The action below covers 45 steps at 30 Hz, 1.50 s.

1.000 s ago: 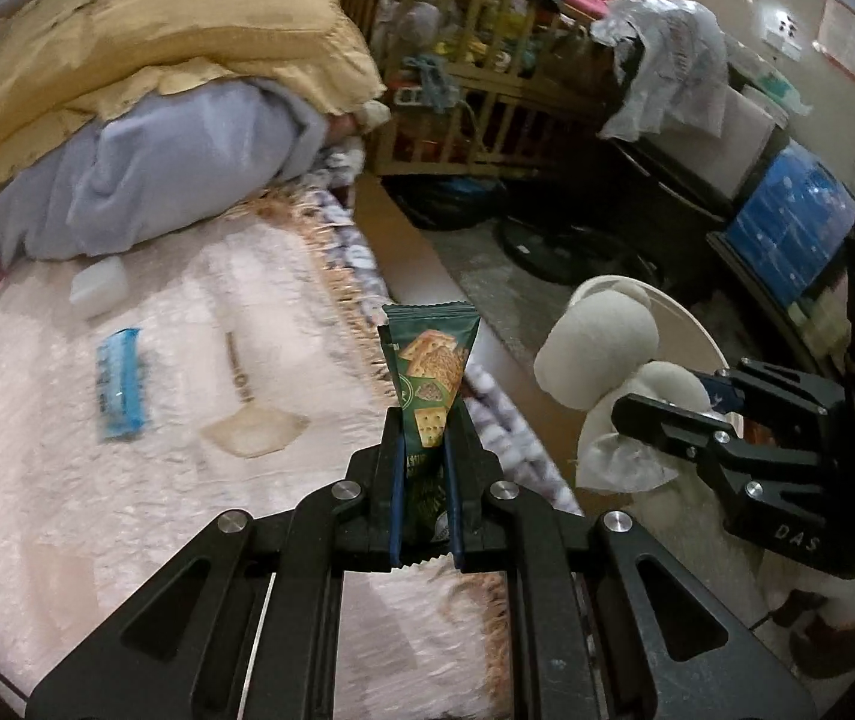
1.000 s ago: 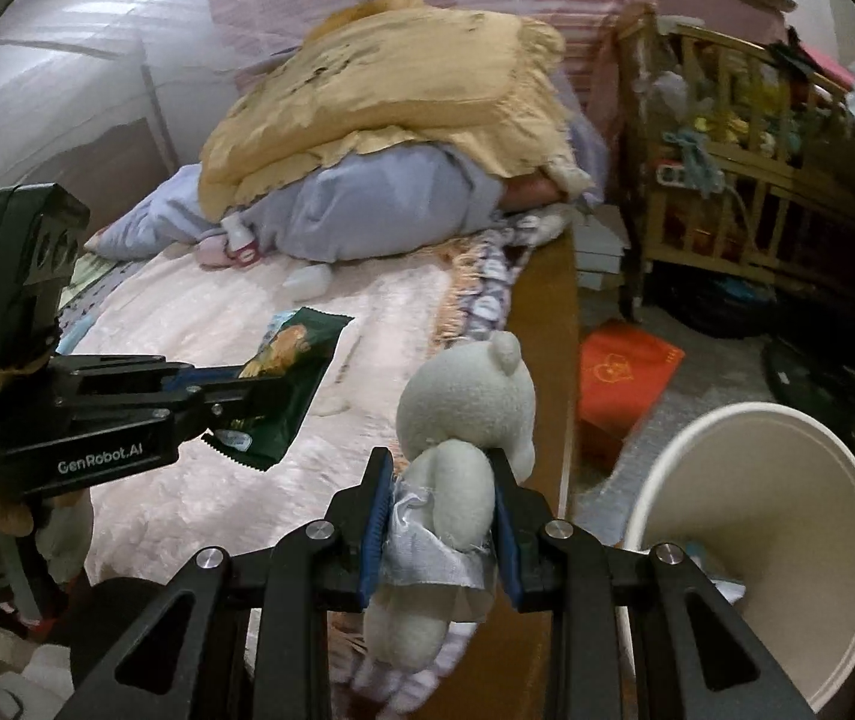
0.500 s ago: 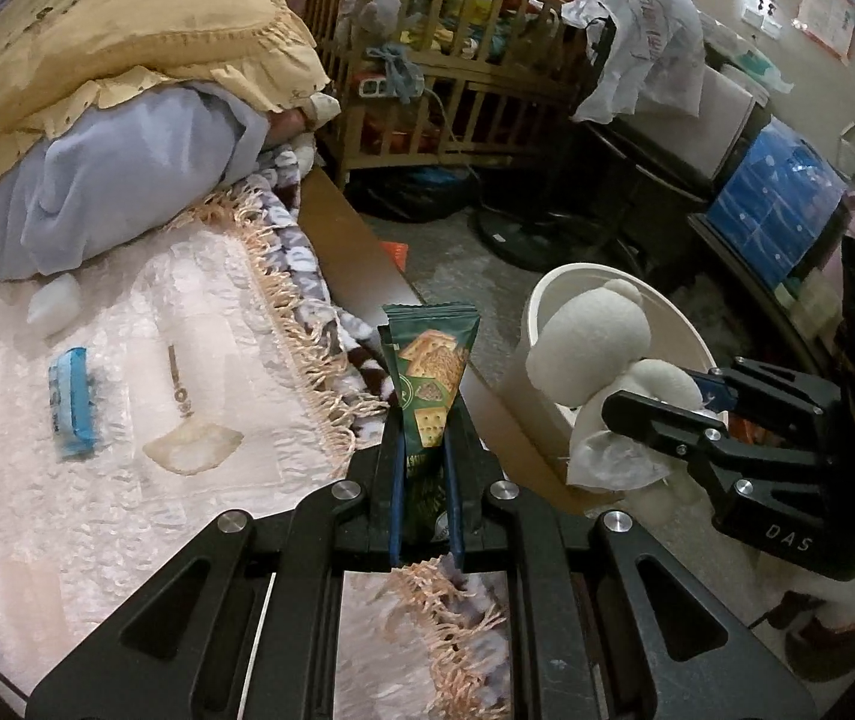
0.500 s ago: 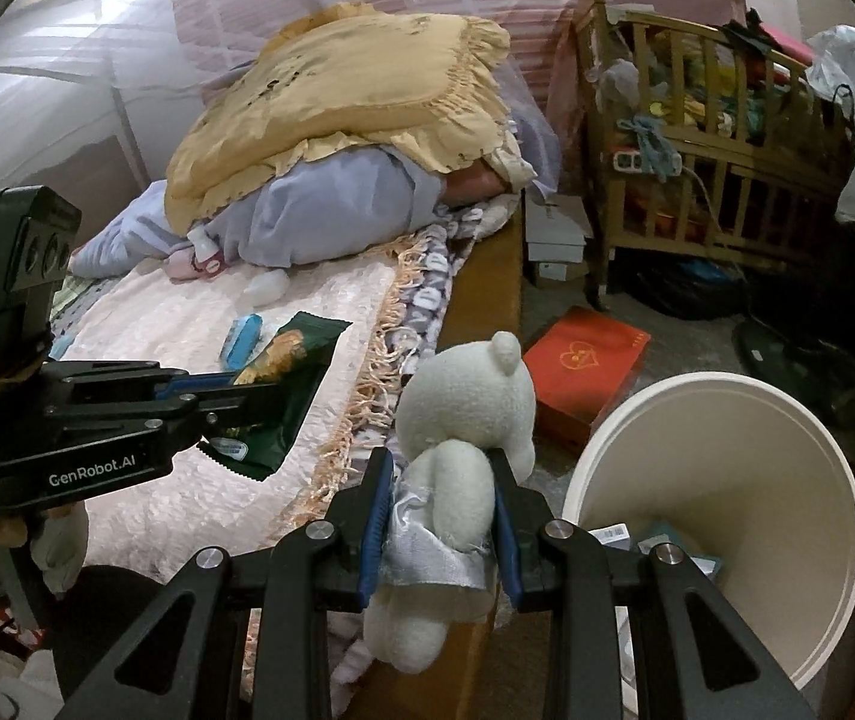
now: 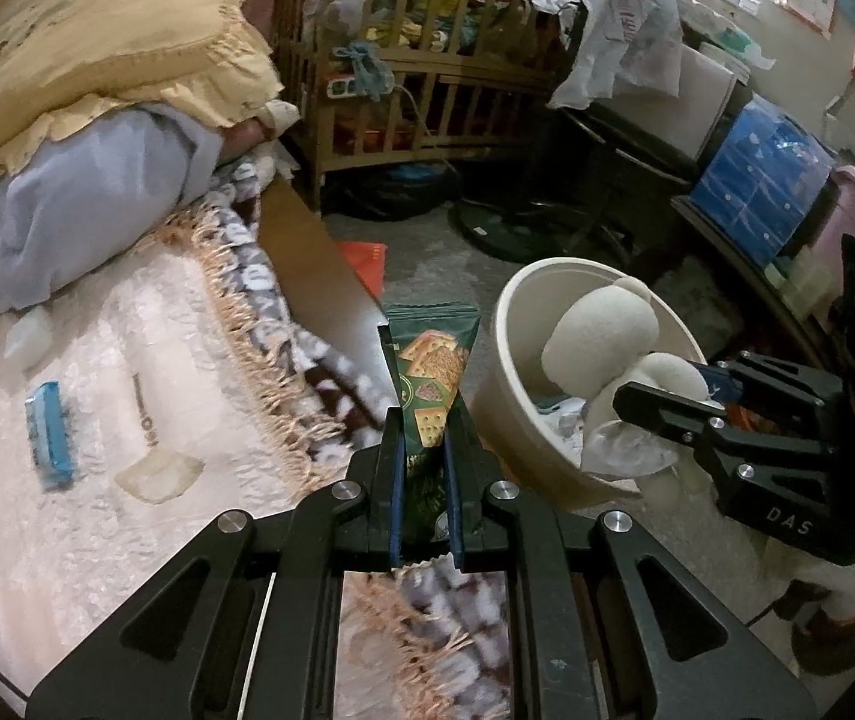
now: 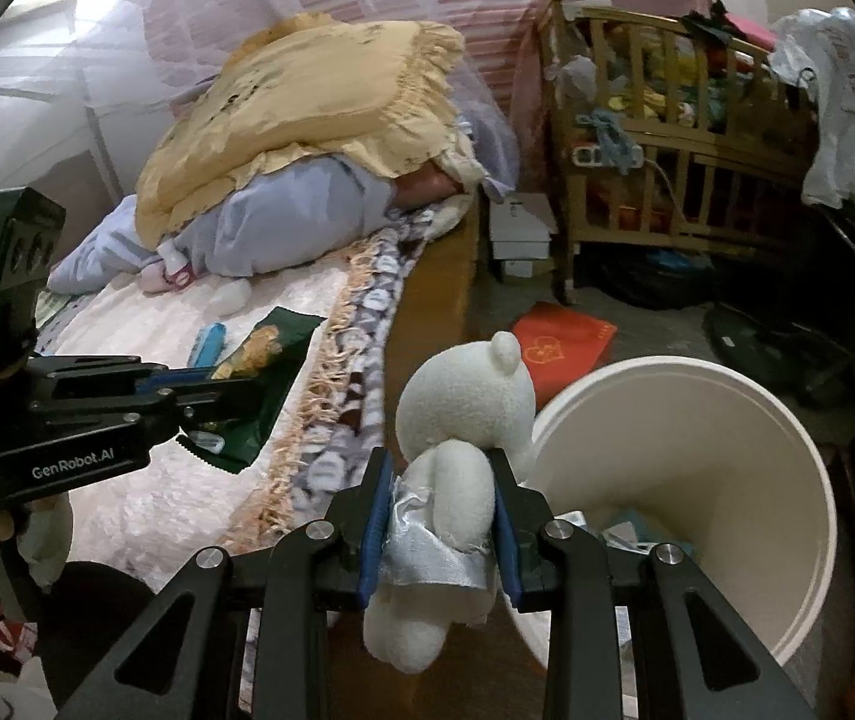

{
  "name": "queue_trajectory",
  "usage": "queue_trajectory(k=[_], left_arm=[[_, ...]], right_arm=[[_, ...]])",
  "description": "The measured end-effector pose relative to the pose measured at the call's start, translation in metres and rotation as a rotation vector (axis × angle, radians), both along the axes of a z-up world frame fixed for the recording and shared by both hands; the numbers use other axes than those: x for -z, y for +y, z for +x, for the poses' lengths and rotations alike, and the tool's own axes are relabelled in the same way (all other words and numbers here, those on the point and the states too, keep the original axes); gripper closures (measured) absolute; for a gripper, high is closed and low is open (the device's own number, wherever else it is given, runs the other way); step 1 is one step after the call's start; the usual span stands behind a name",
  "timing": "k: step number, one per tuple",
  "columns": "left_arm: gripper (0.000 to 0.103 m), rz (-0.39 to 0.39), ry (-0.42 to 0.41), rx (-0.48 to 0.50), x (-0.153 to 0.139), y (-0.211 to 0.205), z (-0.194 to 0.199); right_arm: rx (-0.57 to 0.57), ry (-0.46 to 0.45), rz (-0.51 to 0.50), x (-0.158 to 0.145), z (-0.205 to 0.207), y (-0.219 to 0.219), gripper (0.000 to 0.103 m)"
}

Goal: Collect trash
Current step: 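Lift the wrapper and plush toy and carry both over the white bucket, then open both grippers over the bucket to drop the wrapper and toy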

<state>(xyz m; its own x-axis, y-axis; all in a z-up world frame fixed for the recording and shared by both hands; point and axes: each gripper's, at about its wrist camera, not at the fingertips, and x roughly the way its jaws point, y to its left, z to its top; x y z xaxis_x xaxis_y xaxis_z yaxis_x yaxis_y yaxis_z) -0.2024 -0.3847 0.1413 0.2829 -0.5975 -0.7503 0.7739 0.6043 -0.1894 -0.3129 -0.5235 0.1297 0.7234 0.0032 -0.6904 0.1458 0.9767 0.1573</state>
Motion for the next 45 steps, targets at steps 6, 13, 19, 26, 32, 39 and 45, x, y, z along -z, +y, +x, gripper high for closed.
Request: queue_trajectory(k=[6,13,19,26,32,39,45], left_arm=[[0.094,-0.01,0.019,0.044,0.0,-0.025,-0.008],[0.094,-0.022,0.058,0.086,0.002,-0.051,-0.016],[0.094,-0.028,0.087,0.118,0.004,-0.072,-0.024],[0.094,-0.028,0.115,0.145,0.011,-0.093,-0.027],[0.094,-0.033,0.13,0.154,0.016,-0.106,-0.024],[0.094,-0.036,0.146,0.168,0.024,-0.119,-0.026],[0.094,-0.038,0.149,0.187,0.028,-0.125,-0.028]], right_arm=[[0.061,0.007,-0.001,0.001,-0.013,-0.021,0.074],[0.12,0.023,0.007,0.006,-0.026,-0.041,0.074],[0.149,0.037,0.004,0.011,-0.032,-0.052,0.074],[0.182,0.06,-0.005,0.016,-0.035,-0.065,0.074],[0.226,0.078,-0.006,0.022,-0.038,-0.08,0.074],[0.257,0.093,-0.002,0.027,-0.038,-0.091,0.074],[0.279,0.1,-0.021,0.029,-0.036,-0.097,0.074]])
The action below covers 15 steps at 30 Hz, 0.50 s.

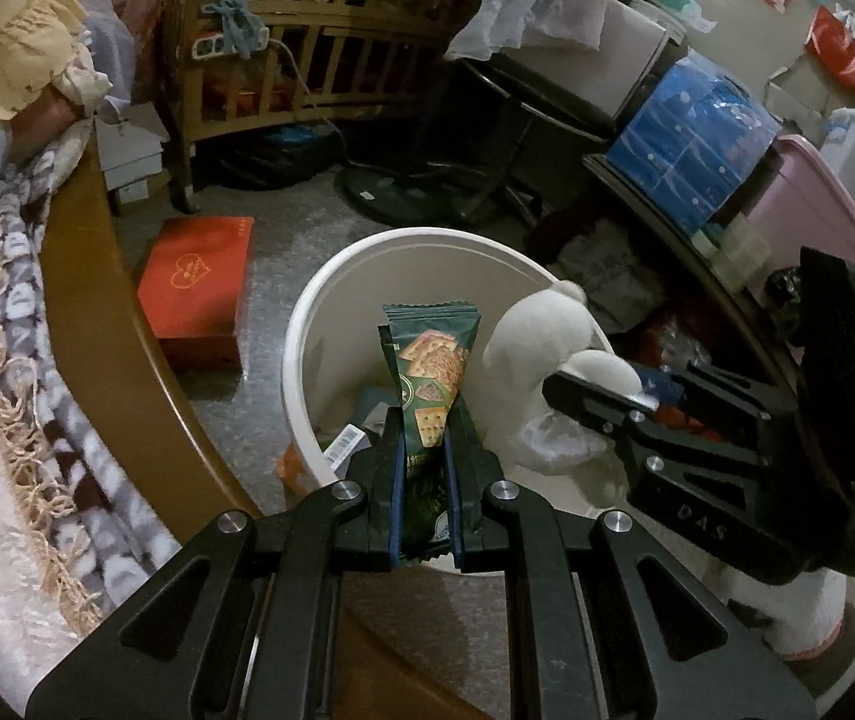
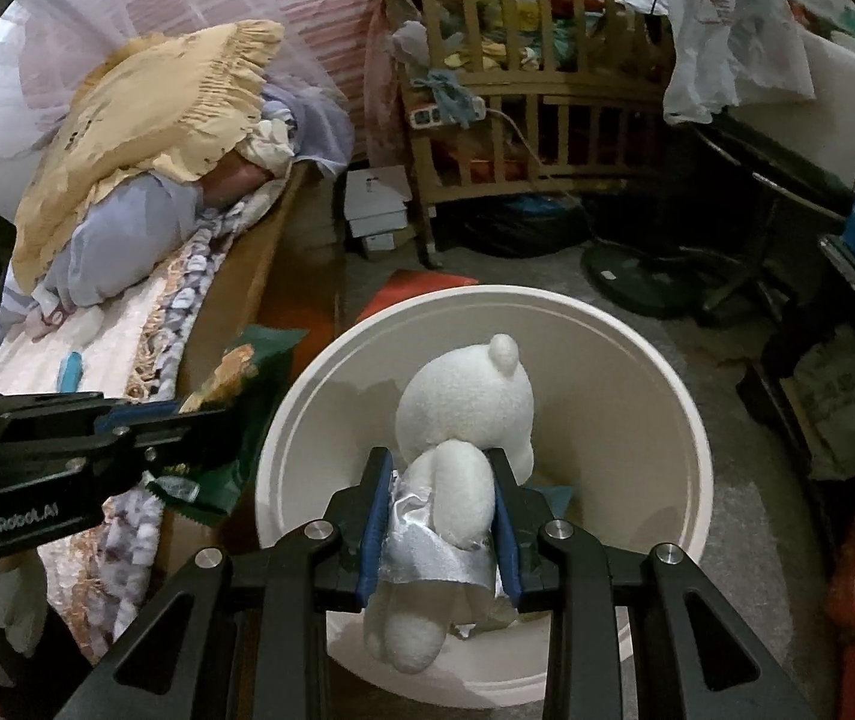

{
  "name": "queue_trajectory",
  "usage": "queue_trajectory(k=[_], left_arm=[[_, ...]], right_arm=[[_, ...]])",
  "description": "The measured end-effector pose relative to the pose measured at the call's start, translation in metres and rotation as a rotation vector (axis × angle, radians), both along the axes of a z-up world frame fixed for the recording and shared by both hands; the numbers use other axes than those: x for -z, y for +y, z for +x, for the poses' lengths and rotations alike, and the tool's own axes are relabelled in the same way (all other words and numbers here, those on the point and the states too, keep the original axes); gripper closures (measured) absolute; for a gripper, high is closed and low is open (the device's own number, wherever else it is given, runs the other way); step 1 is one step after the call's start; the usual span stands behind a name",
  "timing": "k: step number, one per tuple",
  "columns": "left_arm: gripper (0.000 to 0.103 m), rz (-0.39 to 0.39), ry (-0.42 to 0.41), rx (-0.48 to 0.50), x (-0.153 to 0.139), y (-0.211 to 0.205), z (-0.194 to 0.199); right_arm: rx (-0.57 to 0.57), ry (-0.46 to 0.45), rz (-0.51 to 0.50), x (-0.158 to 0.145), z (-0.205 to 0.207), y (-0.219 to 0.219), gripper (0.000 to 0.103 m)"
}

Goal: Collect trash
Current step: 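Open both grippers over the bucket to drop the wrapper and toy, then move both open tools back to the bed toward the blue packet and foam block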

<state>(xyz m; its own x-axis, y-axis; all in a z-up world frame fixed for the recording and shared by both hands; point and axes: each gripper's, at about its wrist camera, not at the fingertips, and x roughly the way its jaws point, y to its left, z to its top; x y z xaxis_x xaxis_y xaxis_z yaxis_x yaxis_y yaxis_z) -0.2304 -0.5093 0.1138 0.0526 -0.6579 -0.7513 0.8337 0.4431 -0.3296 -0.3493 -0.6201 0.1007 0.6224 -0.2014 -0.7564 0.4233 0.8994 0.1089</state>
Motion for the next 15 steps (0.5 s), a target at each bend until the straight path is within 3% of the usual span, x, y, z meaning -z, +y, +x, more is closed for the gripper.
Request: queue_trajectory(k=[2,4,6,7,8,15], left_arm=[[0.093,-0.011,0.003,-0.007,0.001,0.0,0.002],[0.09,-0.02,0.027,-0.008,0.003,0.0,0.007],[0.074,-0.027,0.056,-0.015,0.005,0.001,0.012],[0.06,-0.032,0.069,-0.021,0.006,0.002,0.014],[0.056,-0.037,0.079,-0.031,0.006,0.004,0.017],[0.056,-0.052,0.095,-0.083,-0.001,0.023,0.033]], right_arm=[[0.013,-0.001,-0.011,0.0,0.0,-0.003,0.072],[0.038,-0.002,-0.029,-0.001,-0.002,-0.005,0.055],[0.072,-0.001,-0.043,-0.003,-0.003,-0.007,0.035],[0.078,-0.003,-0.036,-0.003,-0.004,-0.007,0.035],[0.075,-0.004,-0.024,-0.002,-0.005,-0.006,0.035],[0.028,0.007,0.009,0.001,0.001,0.012,0.035]])
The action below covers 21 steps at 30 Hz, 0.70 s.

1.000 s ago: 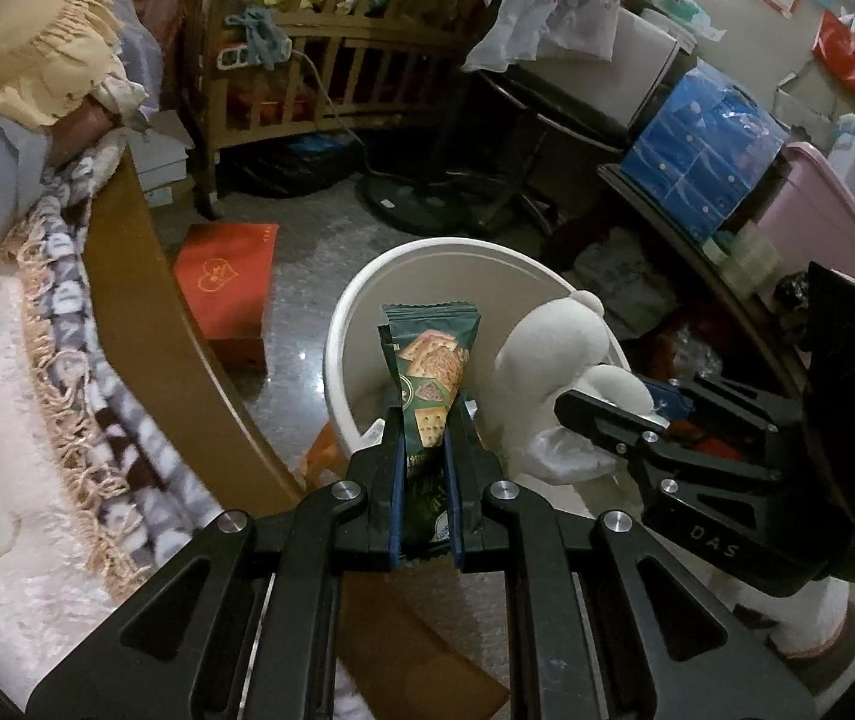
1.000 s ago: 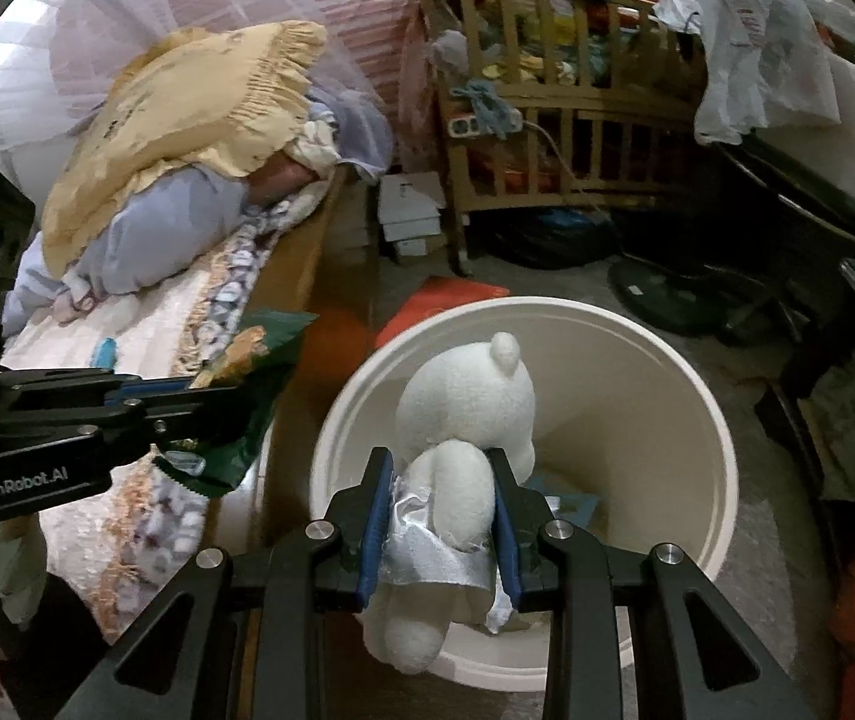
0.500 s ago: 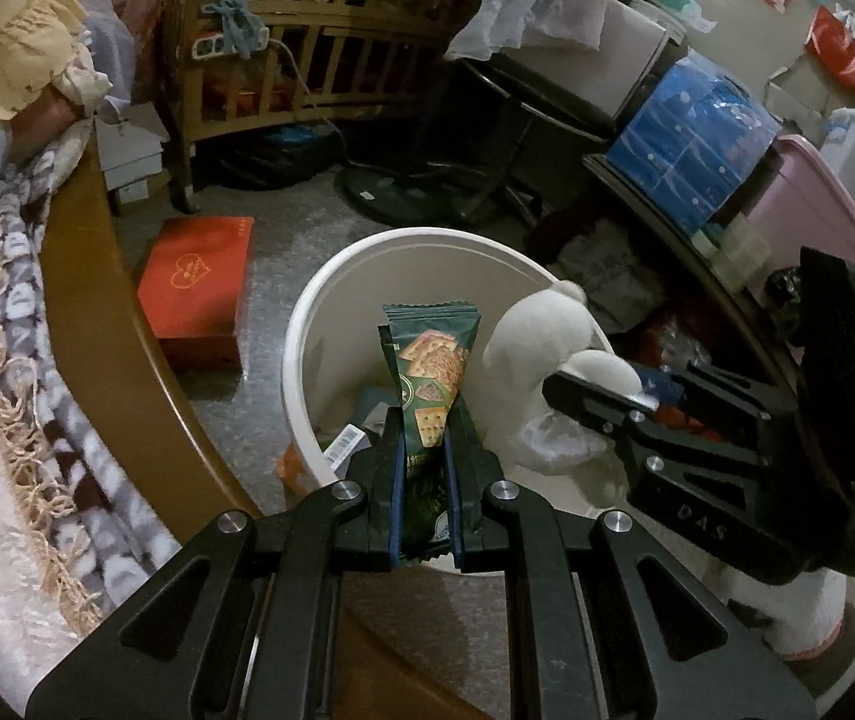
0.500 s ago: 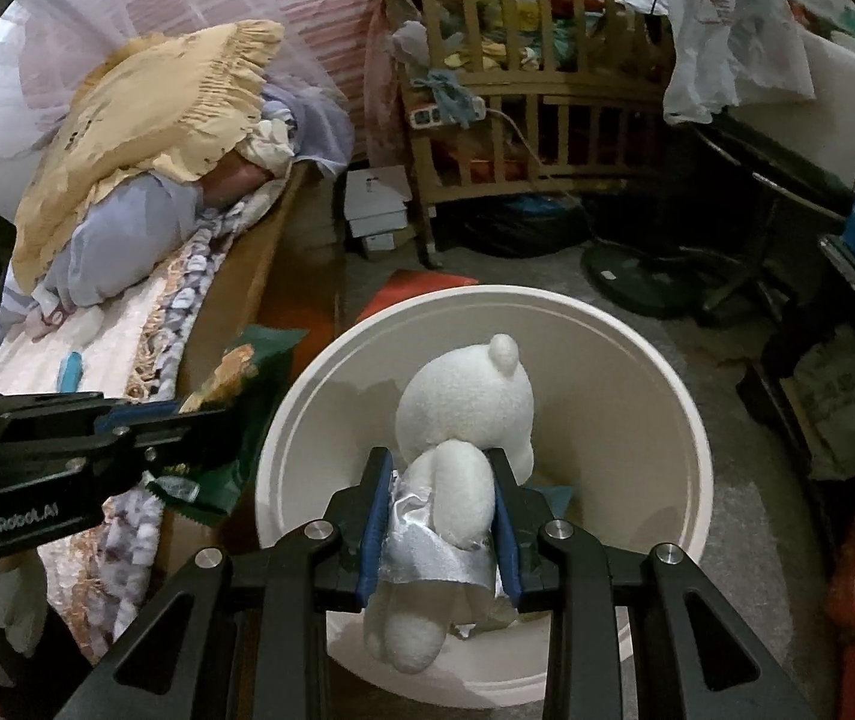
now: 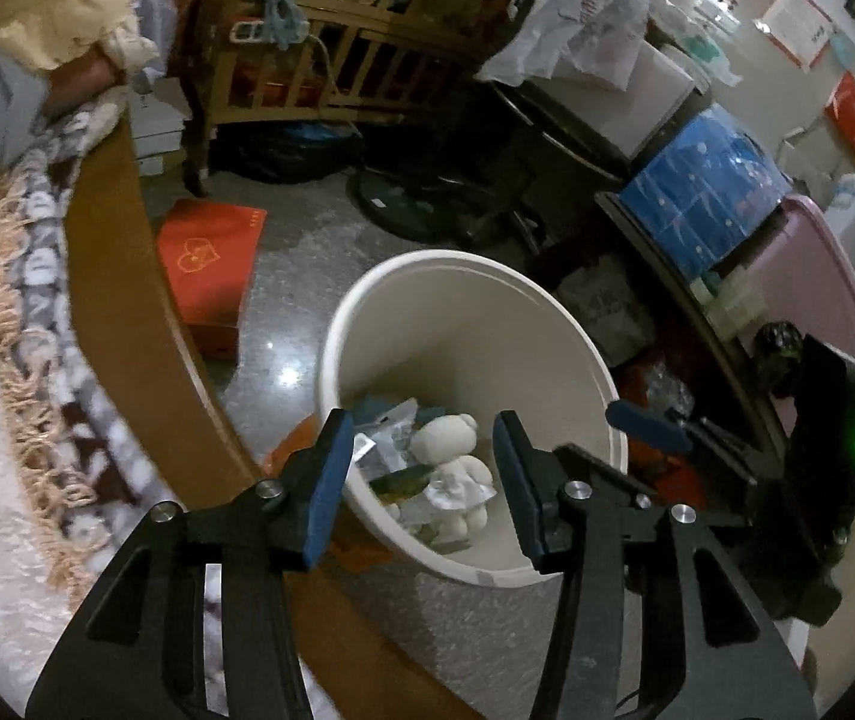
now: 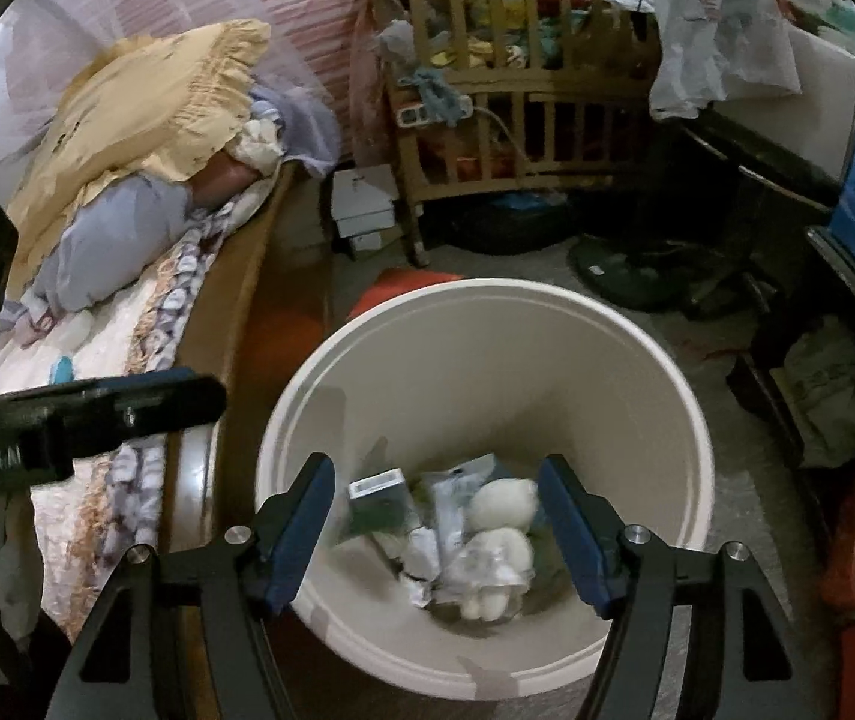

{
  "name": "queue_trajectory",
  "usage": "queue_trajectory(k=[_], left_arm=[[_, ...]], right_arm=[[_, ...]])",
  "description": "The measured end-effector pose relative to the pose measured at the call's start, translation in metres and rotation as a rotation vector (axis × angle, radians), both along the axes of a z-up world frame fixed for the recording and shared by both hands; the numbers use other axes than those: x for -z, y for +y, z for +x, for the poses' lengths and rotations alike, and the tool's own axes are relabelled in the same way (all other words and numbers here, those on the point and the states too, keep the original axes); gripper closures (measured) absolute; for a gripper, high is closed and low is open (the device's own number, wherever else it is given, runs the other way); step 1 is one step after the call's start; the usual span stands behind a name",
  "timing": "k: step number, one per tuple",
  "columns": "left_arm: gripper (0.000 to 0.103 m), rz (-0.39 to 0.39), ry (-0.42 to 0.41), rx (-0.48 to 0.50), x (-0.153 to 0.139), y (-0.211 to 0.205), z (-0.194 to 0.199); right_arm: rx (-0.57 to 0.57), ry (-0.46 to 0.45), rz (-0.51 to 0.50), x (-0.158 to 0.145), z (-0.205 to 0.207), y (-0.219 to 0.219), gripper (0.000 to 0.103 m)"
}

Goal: Collect trash
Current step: 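Move both open tools back to the bed toward the blue packet and foam block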

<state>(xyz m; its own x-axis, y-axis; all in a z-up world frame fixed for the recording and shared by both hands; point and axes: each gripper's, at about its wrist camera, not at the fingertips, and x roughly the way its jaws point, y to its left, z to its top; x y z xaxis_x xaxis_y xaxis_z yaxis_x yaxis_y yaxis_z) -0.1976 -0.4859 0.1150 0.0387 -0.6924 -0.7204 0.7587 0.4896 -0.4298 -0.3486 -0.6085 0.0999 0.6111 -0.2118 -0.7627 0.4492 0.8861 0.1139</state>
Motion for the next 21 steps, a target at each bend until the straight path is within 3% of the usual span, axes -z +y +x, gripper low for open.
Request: queue_trajectory(k=[9,18,21], left_arm=[[0.056,0.06,-0.091,-0.13,-0.01,0.065,0.038],[0.056,0.161,-0.111,-0.413,0.022,0.196,0.116],[0.056,0.203,-0.127,-0.522,0.036,0.237,0.14]], right_arm=[[-0.157,-0.015,0.046,0.002,0.033,0.051,0.035],[-0.352,0.01,0.144,0.024,0.102,0.12,0.035],[-0.42,0.022,0.126,0.024,0.127,0.149,0.035]])
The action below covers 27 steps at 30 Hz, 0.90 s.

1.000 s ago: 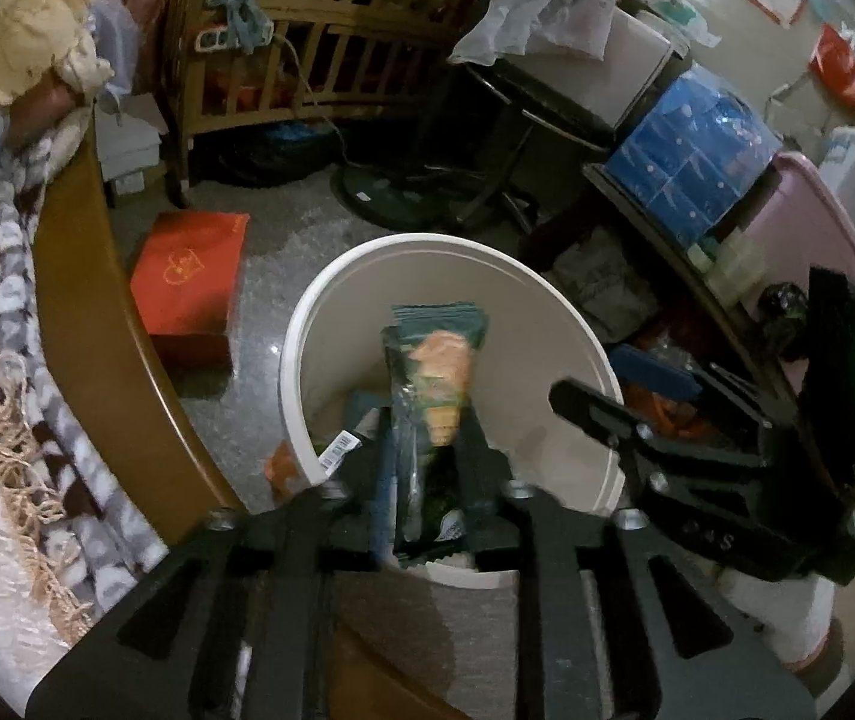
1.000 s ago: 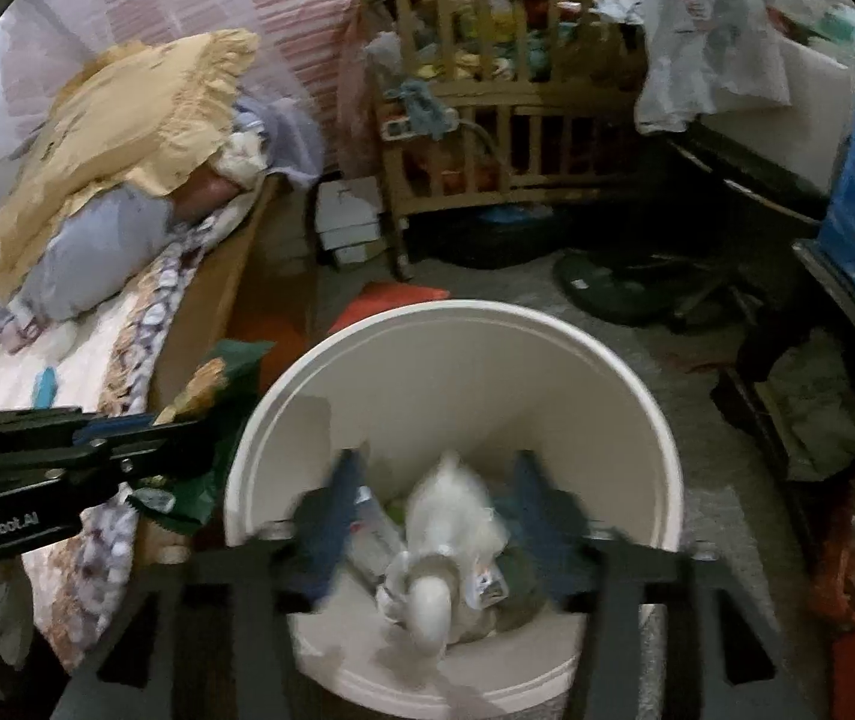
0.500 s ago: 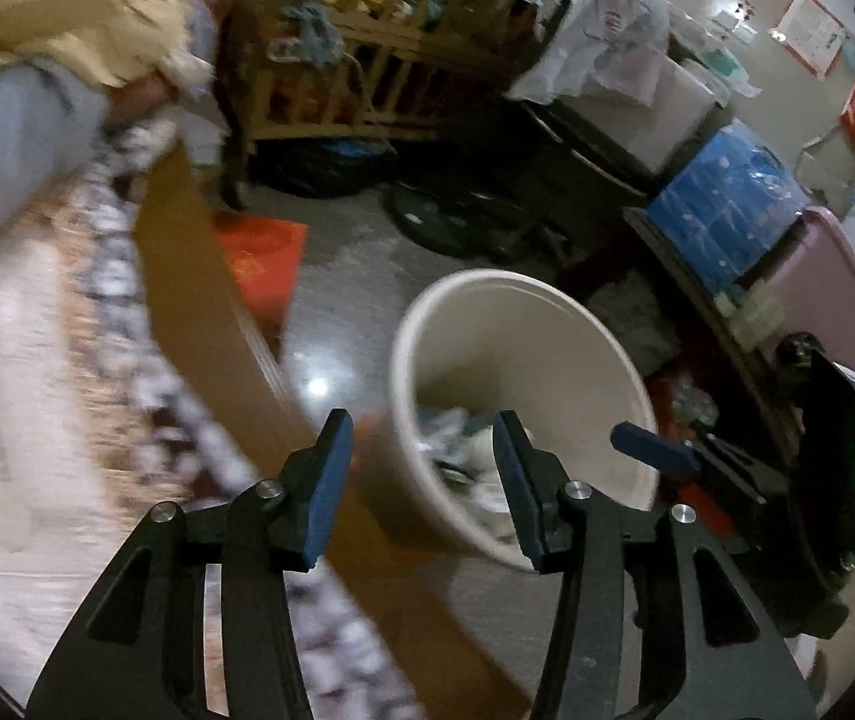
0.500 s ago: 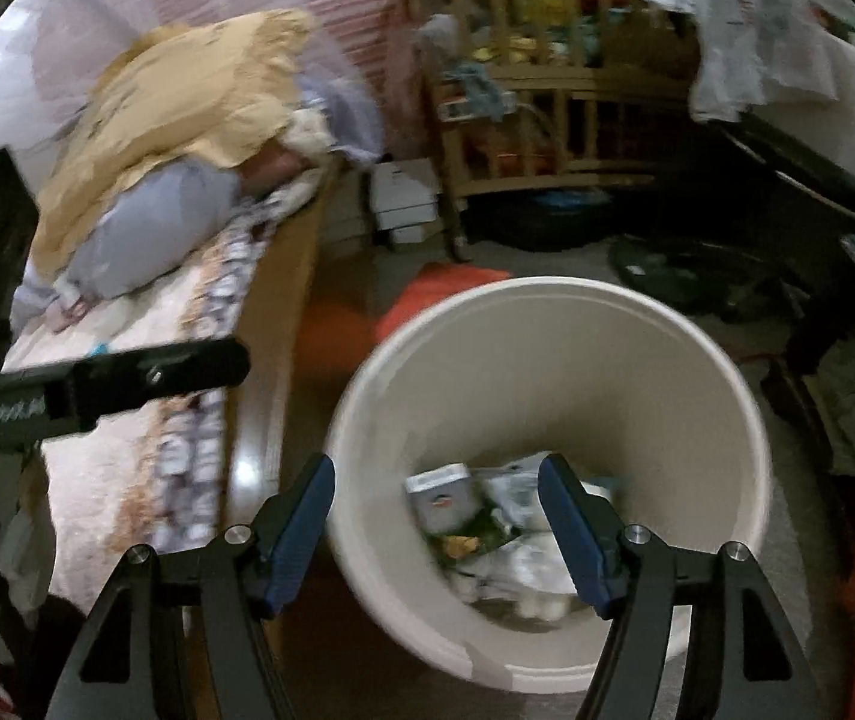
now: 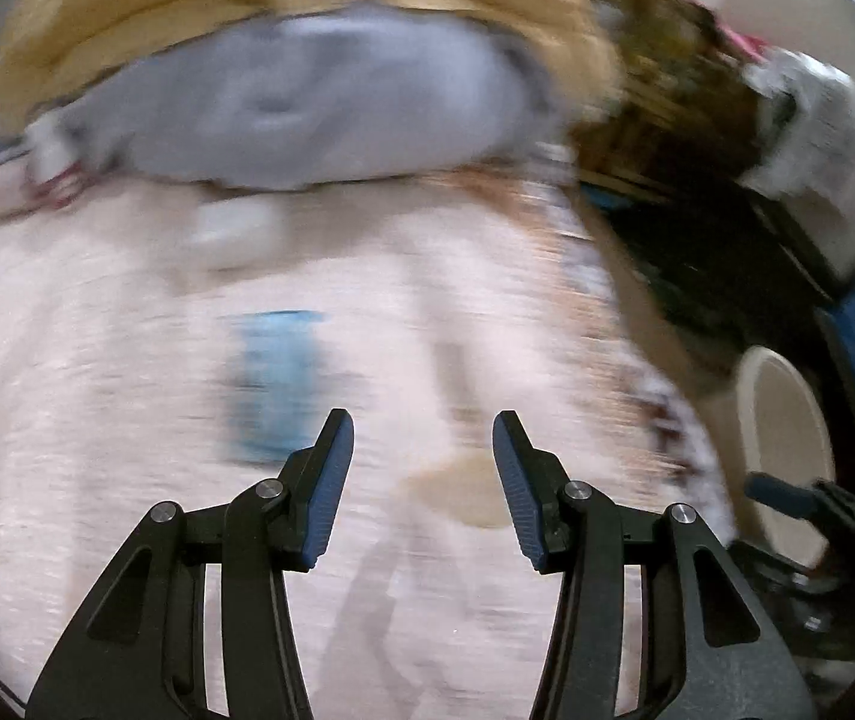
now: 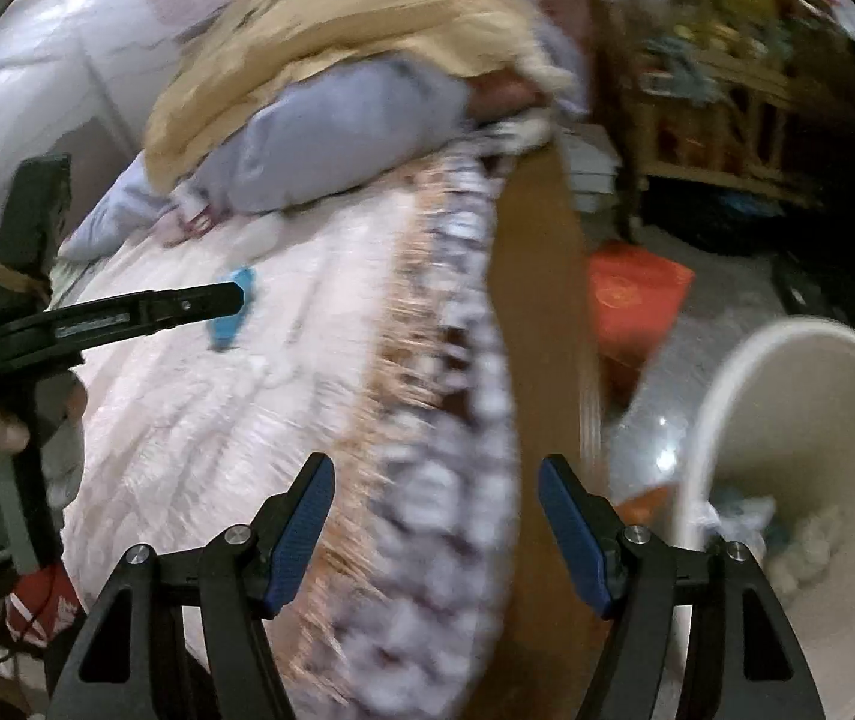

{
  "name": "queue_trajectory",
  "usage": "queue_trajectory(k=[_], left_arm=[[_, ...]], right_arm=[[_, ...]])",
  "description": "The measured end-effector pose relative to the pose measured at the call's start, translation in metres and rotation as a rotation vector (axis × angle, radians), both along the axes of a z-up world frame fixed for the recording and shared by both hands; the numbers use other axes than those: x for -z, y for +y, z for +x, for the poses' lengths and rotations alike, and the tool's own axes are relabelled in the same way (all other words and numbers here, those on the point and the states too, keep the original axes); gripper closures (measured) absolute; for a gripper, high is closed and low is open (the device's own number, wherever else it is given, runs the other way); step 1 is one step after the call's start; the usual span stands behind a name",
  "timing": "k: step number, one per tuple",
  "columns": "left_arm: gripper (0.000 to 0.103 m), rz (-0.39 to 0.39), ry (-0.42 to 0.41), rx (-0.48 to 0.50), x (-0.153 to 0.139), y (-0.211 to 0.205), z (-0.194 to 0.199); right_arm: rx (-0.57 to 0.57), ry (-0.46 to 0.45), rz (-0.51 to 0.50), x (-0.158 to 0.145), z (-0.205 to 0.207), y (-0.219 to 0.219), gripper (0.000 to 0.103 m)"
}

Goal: Collect trash
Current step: 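Move both open tools back to the bed toward the blue packet and foam block, then grasp the blue-white packet with the left gripper while the right gripper grasps the white foam block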

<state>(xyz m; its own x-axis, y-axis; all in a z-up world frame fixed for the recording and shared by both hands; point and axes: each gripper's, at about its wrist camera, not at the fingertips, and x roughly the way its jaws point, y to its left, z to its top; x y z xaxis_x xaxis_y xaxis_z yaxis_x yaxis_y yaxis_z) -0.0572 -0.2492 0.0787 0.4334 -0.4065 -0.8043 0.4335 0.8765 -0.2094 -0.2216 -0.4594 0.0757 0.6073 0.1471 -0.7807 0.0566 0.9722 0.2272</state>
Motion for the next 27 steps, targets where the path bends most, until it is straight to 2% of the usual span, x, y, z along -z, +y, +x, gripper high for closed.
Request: queue_trajectory(k=[3,5,11,12,13,14,16,18,25,27], left_arm=[[0.054,0.011,0.006,-0.07,0.014,0.027,0.019],[0.044,-0.015,0.02,-0.104,0.023,0.04,0.033],[0.044,-0.043,0.061,-0.09,0.046,0.033,0.058],[0.045,-0.048,0.065,-0.084,0.049,0.033,0.06],[0.058,-0.058,0.074,-0.077,0.051,0.034,0.062],[0.076,-0.075,0.088,-0.073,0.054,0.038,0.064],[0.076,-0.102,0.106,-0.082,0.054,0.048,0.064],[0.076,-0.118,0.087,-0.089,0.045,0.064,0.058],[0.077,-0.061,0.024,-0.169,0.02,0.137,0.041],[0.076,-0.042,0.016,-0.182,0.019,0.152,0.038]], right_arm=[[-0.049,0.008,-0.01,0.001,0.021,0.024,0.035],[-0.073,0.012,-0.013,0.002,0.033,0.037,0.035],[-0.116,0.023,-0.021,0.004,0.055,0.061,0.035],[-0.123,0.025,-0.021,0.004,0.059,0.065,0.035],[-0.128,0.026,-0.02,0.004,0.064,0.068,0.035],[-0.134,0.026,-0.019,0.004,0.068,0.071,0.035],[-0.147,0.024,-0.015,0.004,0.078,0.075,0.035],[-0.168,0.023,-0.012,0.004,0.094,0.082,0.035],[-0.268,0.013,-0.036,0.014,0.178,0.121,0.034],[-0.296,0.01,-0.073,0.017,0.204,0.138,0.032]])
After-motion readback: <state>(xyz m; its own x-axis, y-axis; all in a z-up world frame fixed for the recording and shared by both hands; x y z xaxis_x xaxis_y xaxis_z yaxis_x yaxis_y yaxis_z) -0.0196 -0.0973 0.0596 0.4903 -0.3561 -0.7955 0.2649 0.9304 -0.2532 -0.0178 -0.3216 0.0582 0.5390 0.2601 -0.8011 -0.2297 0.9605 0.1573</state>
